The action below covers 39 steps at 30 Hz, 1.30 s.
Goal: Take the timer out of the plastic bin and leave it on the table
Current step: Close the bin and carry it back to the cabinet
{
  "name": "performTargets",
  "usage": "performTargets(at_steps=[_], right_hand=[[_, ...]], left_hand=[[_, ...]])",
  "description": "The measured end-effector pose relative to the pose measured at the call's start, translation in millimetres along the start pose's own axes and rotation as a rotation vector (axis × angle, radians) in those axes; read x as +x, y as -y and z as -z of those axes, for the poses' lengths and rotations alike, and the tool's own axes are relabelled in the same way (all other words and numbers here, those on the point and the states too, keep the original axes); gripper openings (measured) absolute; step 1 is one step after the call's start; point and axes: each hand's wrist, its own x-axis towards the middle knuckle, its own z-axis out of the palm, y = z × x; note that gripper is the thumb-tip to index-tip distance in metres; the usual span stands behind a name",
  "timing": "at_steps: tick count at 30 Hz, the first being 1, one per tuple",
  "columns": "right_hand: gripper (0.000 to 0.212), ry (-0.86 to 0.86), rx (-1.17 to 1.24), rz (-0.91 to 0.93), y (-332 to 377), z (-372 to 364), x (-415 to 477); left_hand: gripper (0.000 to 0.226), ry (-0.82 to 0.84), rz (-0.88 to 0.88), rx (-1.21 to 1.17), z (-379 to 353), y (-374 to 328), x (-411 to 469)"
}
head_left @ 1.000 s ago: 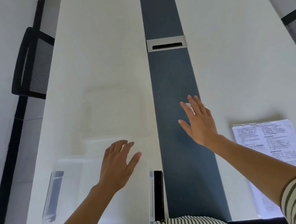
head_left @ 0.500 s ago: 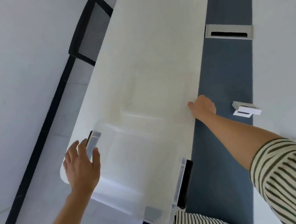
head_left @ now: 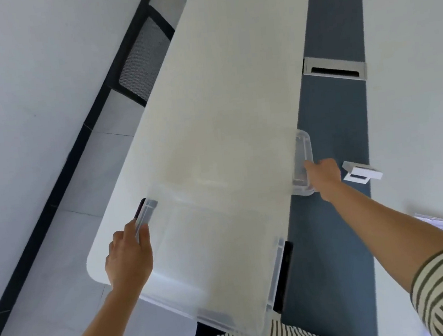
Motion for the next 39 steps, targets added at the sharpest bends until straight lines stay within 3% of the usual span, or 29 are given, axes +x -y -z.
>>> performTargets(at_steps=[3,9,14,18,22,26,31,39], right_hand=[[0.011,0.053,0.292,-0.128,16.2,18.0,-31.8],[0.009,-0.004,0.483,0.077,12.5,58.6,-152.2],[0.011,0.023,0.517,0.059,-25.8,37.3,-242.6],[0.016,0.009,0.489,0.018,-55.4,3.2,-283.3],[0.014,-0.069,0.322,0.090,-75.9,-21.7,-301.9],[0.024,-0.105,0.033,0.138,-96.9,-35.9,-303.0],[0.039,-0.236,-0.206,0.159,-117.4,-40.8,-294.5],[0.041,-0.269,-0.122,0.179,-111.6,-48.7,-280.9]], left_hand=[[0.042,0.055,-0.049,-0.053,5.6,5.7,4.3],[0.045,0.259,-0.115,-0.241,20.1,21.9,15.4],[0.027,0.296,-0.196,-0.622,50.2,29.3,15.9],[0.033,0.399,-0.139,-0.905,75.5,29.9,19.1],[0.023,0.399,-0.284,-0.675,78.2,39.2,18.0],[0.035,0.280,-0.411,-0.389,65.6,55.1,20.1],[0.027,0.266,-0.476,-0.255,56.5,60.6,21.5],[0.027,0.281,-0.449,-0.291,48.5,54.4,36.9]])
